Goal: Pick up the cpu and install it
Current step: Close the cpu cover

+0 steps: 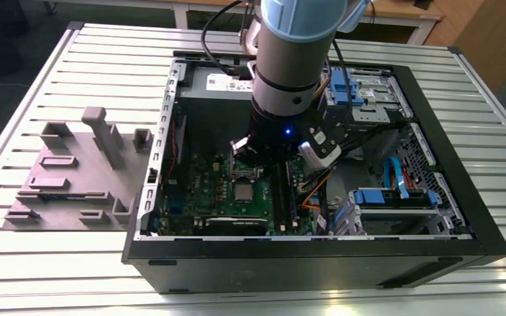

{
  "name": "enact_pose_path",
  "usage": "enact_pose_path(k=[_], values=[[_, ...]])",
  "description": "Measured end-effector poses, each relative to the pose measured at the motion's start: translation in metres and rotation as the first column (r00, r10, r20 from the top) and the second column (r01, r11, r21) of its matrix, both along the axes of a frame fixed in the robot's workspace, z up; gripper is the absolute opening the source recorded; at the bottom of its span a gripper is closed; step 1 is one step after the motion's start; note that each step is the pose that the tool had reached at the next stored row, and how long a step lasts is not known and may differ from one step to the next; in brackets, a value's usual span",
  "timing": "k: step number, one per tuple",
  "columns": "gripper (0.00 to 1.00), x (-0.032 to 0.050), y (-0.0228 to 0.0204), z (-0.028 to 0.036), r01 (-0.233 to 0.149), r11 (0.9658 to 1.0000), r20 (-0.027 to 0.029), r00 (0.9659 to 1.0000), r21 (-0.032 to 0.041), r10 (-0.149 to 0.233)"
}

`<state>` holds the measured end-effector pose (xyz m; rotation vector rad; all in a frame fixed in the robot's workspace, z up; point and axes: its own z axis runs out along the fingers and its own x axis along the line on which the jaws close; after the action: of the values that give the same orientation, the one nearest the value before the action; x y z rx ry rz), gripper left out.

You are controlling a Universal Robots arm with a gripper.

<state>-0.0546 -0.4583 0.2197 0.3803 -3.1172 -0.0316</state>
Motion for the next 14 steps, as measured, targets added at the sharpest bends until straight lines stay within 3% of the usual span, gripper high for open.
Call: enact_pose_path(k=[14], values=[[0.10,0.0000,0.0000,0.0027,0.000,1.0000,-0.0002,1.0000,-0.0005,0.000]])
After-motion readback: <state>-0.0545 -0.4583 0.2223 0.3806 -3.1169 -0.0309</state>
